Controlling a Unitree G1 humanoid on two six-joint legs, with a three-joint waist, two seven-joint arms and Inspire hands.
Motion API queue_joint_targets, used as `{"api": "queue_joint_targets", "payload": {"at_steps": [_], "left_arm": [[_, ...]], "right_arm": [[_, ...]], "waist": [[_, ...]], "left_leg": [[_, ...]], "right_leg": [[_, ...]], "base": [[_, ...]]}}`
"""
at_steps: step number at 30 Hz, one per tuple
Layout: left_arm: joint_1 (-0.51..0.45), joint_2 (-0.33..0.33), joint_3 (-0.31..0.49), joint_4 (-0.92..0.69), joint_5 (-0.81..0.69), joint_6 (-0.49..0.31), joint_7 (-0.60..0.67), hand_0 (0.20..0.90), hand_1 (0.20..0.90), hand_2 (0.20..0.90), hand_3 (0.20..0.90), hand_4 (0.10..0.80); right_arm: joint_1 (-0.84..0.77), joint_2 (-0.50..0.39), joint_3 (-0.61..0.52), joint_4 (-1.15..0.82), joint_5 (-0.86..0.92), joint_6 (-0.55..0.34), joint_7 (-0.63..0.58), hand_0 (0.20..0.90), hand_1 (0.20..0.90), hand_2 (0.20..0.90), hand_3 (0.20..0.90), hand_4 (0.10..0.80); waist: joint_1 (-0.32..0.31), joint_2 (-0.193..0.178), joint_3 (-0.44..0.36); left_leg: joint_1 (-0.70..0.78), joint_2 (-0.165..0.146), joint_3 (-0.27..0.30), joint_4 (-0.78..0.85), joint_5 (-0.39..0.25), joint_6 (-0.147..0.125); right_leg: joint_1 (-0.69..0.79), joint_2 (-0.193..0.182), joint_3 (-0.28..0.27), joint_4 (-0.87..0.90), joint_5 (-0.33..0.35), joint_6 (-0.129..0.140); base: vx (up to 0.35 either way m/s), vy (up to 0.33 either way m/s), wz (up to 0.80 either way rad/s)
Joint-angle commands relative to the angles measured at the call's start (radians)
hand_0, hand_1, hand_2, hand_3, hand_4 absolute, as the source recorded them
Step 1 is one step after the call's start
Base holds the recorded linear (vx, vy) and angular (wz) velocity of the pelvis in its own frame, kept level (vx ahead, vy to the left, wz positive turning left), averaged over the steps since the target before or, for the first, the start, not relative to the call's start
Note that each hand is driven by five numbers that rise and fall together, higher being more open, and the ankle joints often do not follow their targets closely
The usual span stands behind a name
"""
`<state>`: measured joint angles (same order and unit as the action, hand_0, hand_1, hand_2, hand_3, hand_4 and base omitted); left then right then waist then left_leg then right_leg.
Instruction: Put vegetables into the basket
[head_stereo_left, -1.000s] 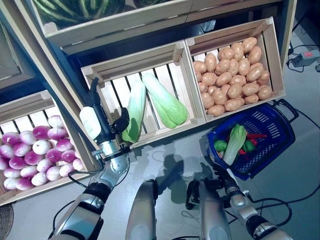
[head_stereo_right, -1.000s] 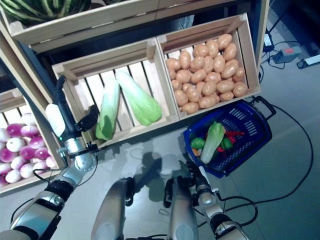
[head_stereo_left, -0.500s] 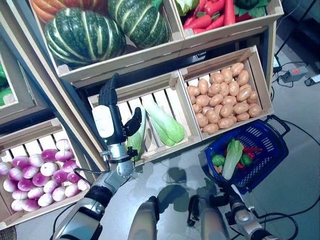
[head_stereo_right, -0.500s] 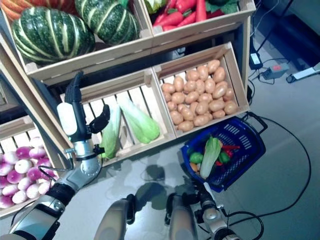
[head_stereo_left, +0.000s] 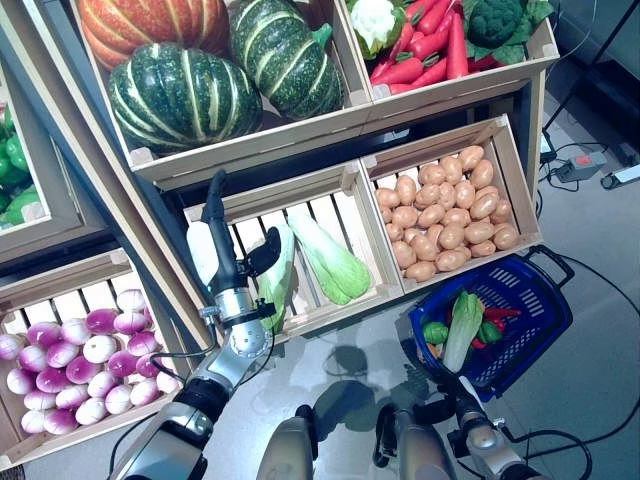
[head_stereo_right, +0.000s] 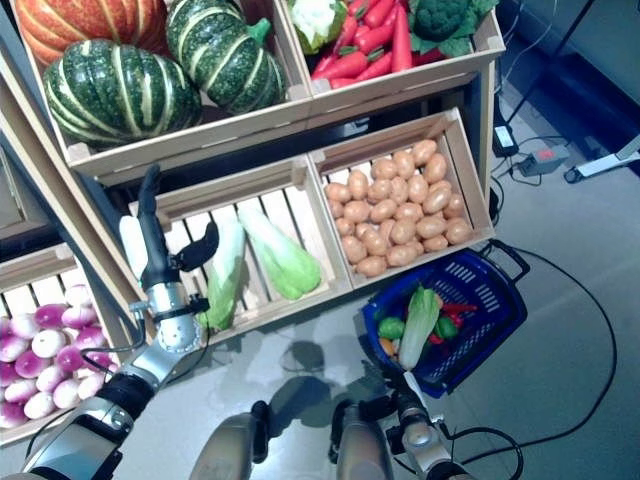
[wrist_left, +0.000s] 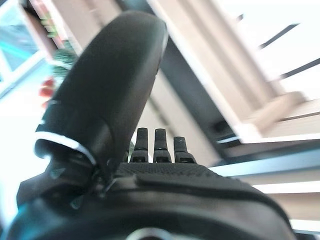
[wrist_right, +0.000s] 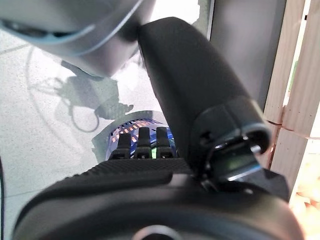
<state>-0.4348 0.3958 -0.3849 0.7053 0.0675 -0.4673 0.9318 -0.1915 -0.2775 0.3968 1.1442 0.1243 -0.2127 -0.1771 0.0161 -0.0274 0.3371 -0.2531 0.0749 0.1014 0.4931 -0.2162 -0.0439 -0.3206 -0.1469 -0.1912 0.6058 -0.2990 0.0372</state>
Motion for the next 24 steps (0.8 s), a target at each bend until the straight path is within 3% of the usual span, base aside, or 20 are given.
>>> {"api": "queue_joint_targets", "payload": {"at_steps": [1, 15, 24], "left_arm": [[-0.058, -0.015, 0.031, -0.063, -0.015, -0.051, -0.028, 0.9, 0.9, 0.9, 0.9, 0.8], [-0.333, 0.09, 0.003, 0.124, -0.078, 0.019, -0.118, 0.9, 0.9, 0.9, 0.9, 0.8], [-0.44, 0.107, 0.003, 0.225, -0.132, 0.098, -0.103, 0.9, 0.9, 0.9, 0.9, 0.8]], "right_arm": [[-0.001, -0.006, -0.008, -0.013, -0.014, -0.003, -0.002, 0.9, 0.9, 0.9, 0.9, 0.8], [-0.121, -0.068, 0.027, -0.03, 0.025, -0.024, 0.012, 0.9, 0.9, 0.9, 0.9, 0.8], [-0.155, -0.07, 0.052, -0.05, 0.053, -0.024, 0.011, 0.9, 0.9, 0.9, 0.9, 0.8]], "waist": [[-0.009, 0.001, 0.034], [-0.06, -0.019, 0.121], [-0.077, -0.037, 0.145]], "left_leg": [[-0.05, -0.03, 0.017, 0.035, -0.024, 0.067], [-0.233, -0.012, 0.041, 0.162, -0.046, 0.074], [-0.313, -0.01, 0.038, 0.217, -0.066, 0.08]], "right_leg": [[0.013, -0.026, 0.008, -0.057, 0.09, 0.003], [-0.201, 0.004, 0.067, 0.095, 0.075, -0.008], [-0.288, 0.019, 0.083, 0.162, 0.059, -0.012]], "base": [[-0.088, 0.061, -0.03], [-0.081, 0.043, -0.04], [-0.059, 0.019, 0.0]]}}
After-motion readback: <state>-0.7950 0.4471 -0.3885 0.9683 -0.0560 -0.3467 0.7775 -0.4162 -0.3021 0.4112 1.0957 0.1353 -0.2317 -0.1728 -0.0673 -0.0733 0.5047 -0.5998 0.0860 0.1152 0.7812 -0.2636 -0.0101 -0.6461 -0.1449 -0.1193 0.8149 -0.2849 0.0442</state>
